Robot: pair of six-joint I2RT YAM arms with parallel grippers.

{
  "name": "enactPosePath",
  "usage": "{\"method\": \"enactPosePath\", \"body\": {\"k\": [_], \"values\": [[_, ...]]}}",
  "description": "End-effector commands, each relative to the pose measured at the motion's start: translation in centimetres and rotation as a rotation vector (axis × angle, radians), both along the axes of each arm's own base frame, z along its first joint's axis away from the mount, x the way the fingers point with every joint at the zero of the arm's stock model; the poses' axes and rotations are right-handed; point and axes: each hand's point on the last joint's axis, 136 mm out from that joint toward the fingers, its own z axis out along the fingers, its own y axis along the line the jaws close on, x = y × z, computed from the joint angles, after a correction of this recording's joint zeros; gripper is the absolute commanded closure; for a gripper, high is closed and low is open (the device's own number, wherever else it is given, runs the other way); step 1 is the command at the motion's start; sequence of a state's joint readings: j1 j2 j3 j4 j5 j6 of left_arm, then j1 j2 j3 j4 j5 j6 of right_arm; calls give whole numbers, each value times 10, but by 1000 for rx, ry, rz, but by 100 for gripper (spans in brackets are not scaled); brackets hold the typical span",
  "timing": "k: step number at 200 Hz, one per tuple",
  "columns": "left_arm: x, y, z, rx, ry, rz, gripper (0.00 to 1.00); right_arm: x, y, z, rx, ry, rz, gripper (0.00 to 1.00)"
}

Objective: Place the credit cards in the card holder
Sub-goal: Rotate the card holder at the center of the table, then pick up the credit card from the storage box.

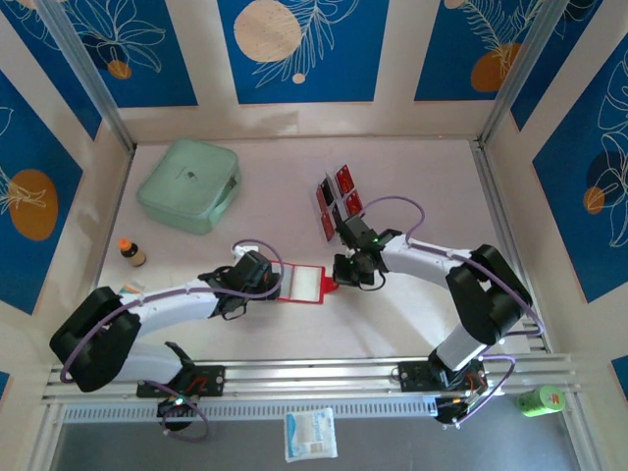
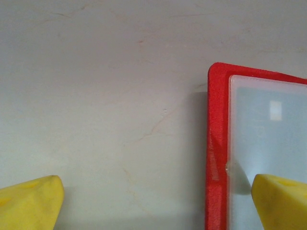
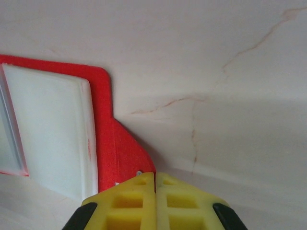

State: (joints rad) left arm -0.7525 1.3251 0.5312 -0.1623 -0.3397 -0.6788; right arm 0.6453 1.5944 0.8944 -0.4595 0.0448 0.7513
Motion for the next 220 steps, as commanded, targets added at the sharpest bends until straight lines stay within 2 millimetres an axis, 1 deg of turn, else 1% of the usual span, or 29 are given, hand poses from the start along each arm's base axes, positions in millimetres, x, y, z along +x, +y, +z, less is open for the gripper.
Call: {"method": "enactPosePath", "body": {"k": [1, 12, 31, 46, 69, 85, 98, 115, 141, 174, 190, 220], "values": [[-5, 2, -7, -2, 24, -12, 0, 3, -1, 2, 37, 5, 36, 100], [-6, 2, -8, -5, 28, -14, 0, 6, -1, 6, 52, 2, 45, 100], [-7, 1, -11, -7, 34, -20, 0, 12, 3, 19, 80, -17, 65, 89], [-7, 0, -13, -9, 41, -22, 0, 22, 3, 37, 94, -47, 71, 85], [-8, -1, -15, -14, 43, -23, 0, 46, -1, 70, 103, -119, 57, 82], [-8, -1, -16, -16, 46, -22, 0, 67, -6, 92, 88, -174, 42, 80], [-8, 0, -16, -14, 46, -22, 0, 82, -10, 103, 57, -202, 37, 79], [-9, 0, -16, -14, 45, -21, 0, 100, -9, 113, 21, -226, 47, 79], [-8, 1, -16, -17, 42, -16, 0, 121, -10, 115, -62, -229, 62, 79], [-9, 0, -16, -20, 41, -15, 0, 139, -6, 111, -140, -218, 94, 79], [-9, 0, -17, -21, 43, -16, 0, 144, -6, 105, -188, -209, 109, 79], [-9, 0, -17, -24, 44, -16, 0, 145, 9, 98, -201, -196, 157, 79]]}}
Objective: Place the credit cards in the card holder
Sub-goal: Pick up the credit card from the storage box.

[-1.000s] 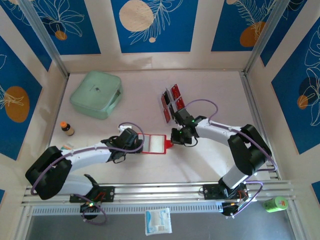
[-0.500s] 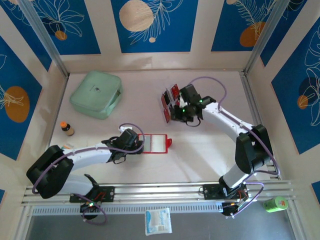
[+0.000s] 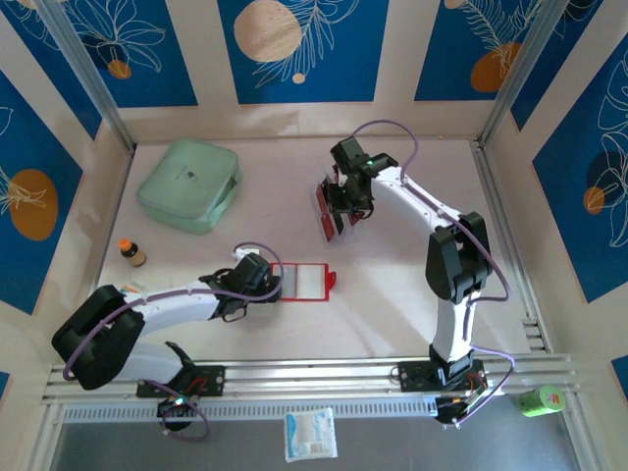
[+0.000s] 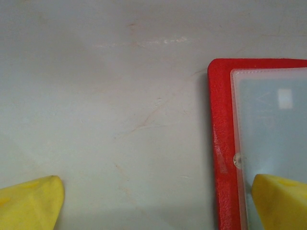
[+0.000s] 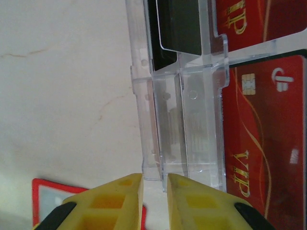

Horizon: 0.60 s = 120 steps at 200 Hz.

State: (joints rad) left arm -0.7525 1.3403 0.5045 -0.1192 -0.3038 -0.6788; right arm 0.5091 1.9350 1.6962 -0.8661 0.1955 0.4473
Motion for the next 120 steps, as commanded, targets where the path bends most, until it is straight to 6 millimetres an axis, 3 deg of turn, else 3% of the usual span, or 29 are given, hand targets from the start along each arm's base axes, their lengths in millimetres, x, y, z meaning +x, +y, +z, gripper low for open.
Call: {"method": "enactPosePath", "body": {"k": [1, 42, 120], "values": [[-4, 4, -8, -1, 23, 2, 0, -7, 4, 1, -56, 19, 55, 79], [-4, 3, -8, -6, 23, 4, 0, -7, 19, -14, -107, 45, 96, 79], [-6, 4, -9, -9, 22, 5, 0, 6, 15, -38, -274, 58, 112, 78]]}}
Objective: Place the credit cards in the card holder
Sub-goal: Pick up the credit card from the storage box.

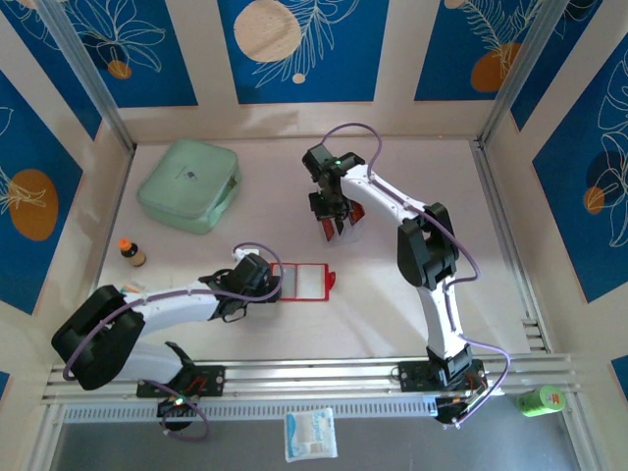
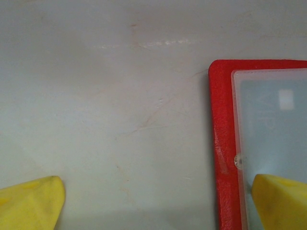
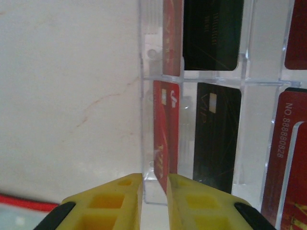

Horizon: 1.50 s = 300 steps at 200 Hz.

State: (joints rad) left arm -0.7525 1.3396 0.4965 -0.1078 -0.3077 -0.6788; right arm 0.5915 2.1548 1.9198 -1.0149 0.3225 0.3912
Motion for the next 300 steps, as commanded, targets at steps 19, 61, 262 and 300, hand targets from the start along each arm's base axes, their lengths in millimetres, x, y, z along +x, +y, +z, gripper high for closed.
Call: {"method": "enactPosePath", "body": {"k": [19, 61, 262, 300], "values": [[-6, 3, -8, -10, 26, 3, 0, 0, -9, -9, -102, 13, 20, 78], [-5, 2, -9, -13, 25, 5, 0, -1, -7, -23, -124, 37, 35, 78], [-5, 3, -7, -13, 23, 5, 0, -2, 11, 8, -7, 17, 62, 100], [-4, 4, -1, -11, 11, 6, 0, -10, 17, 49, 44, -48, 80, 100]]}}
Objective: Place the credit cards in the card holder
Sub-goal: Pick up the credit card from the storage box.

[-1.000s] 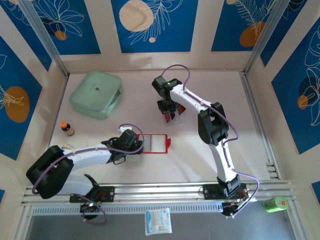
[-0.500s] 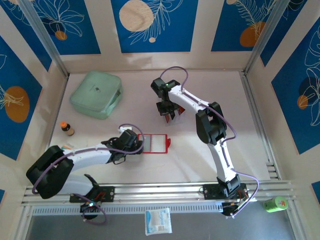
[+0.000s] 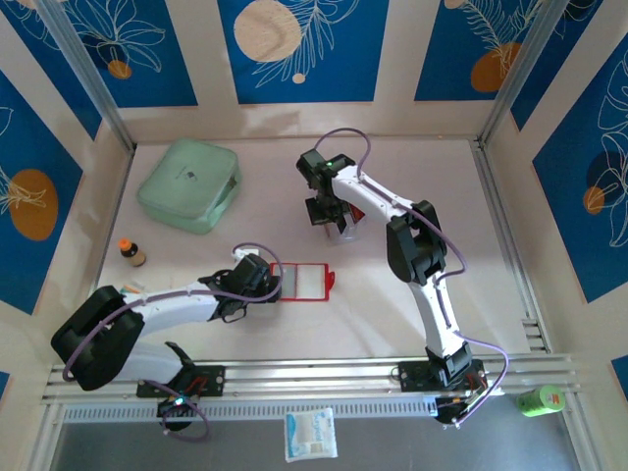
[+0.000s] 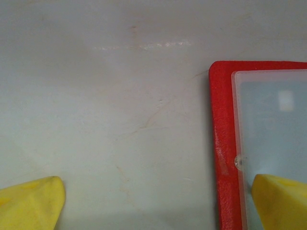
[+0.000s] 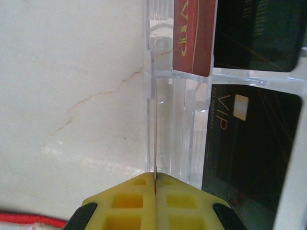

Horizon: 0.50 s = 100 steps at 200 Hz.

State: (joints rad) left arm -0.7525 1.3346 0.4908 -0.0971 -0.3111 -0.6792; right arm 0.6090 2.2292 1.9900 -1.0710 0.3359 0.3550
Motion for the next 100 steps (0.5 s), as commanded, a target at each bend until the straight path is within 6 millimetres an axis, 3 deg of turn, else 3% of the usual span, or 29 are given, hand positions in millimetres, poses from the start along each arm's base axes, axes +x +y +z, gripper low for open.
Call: {"method": "enactPosePath", "body": {"k": [1, 30, 56, 100], "values": [[-5, 4, -2, -5, 20, 4, 0, -9, 11, 65, 101, -86, 31, 100], [-3, 5, 3, 5, 10, 3, 0, -28, 24, 91, 184, -122, 49, 100], [-2, 4, 6, 9, 8, -2, 0, -52, 38, 98, 336, -118, 39, 100], [-3, 6, 6, 21, 14, -1, 0, -100, 64, 78, 602, -9, -3, 100]]}}
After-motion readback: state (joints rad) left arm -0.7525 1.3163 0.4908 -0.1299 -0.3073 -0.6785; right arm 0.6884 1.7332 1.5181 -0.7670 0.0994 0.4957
